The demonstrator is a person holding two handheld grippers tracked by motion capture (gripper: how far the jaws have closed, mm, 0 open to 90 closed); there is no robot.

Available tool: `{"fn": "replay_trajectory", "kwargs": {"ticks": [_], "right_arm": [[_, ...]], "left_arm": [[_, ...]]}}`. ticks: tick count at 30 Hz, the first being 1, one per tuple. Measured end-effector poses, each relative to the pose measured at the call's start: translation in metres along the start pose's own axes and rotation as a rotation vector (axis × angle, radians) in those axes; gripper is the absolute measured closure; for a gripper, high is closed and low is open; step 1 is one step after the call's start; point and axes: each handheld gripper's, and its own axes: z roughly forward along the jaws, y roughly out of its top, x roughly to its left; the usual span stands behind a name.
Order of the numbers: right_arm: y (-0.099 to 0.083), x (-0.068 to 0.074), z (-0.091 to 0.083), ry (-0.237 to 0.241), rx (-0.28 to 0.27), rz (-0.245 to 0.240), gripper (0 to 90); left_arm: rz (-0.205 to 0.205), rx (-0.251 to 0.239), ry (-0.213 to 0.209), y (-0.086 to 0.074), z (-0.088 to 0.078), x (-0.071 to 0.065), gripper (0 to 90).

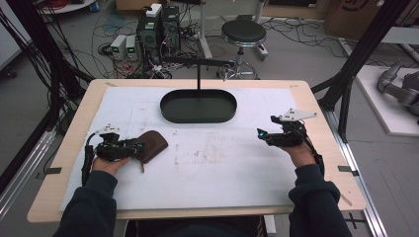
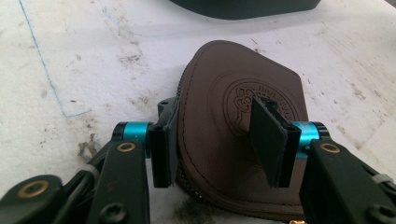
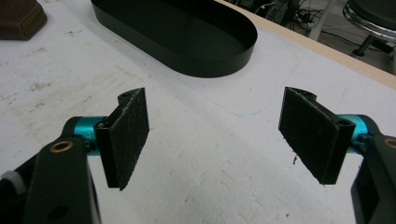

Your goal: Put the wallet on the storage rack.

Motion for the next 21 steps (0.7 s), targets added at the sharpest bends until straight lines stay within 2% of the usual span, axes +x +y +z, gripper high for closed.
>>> {"fn": "replay_trajectory", "kwargs": {"ticks": [1, 4, 7, 9, 12, 15, 19, 21], "right_arm": [[0.0, 0.0, 0.0, 0.001, -0.002, -0.002, 24.8], [0.0, 0.0, -0.001, -0.001, -0.004, 0.003, 24.8], [0.0, -0.002, -0.001, -0.004, -0.006, 0.005, 24.8], [0.0, -0.002, -0.001, -0.001, -0.008, 0.005, 24.8], [0.0, -0.002, -0.002, -0.002, -0.007, 0.001, 24.8], [0.0, -0.001, -0.002, -0.004, -0.008, 0.004, 24.8], [0.0, -0.002, -0.002, -0.003, -0.007, 0.008, 24.8], [0.0, -0.002, -0.002, -0.004, -0.006, 0.009, 24.8]], "left_arm": [[0.003, -0.007, 0.009, 0.0, -0.001, 0.0, 56.0], [0.0, -0.044, 0.003, 0.001, -0.007, 0.001, 74.4], [0.042, -0.082, -0.004, 0.004, -0.012, -0.005, 80.9], [0.092, -0.123, -0.001, 0.007, -0.017, -0.013, 83.8], [0.162, -0.172, 0.042, 0.012, -0.022, -0.026, 84.8], [0.229, -0.198, 0.084, 0.013, -0.025, -0.036, 85.0], [0.345, -0.282, 0.181, 0.019, -0.035, -0.055, 85.1], [0.364, -0.273, 0.169, 0.022, -0.035, -0.059, 85.1]]}}
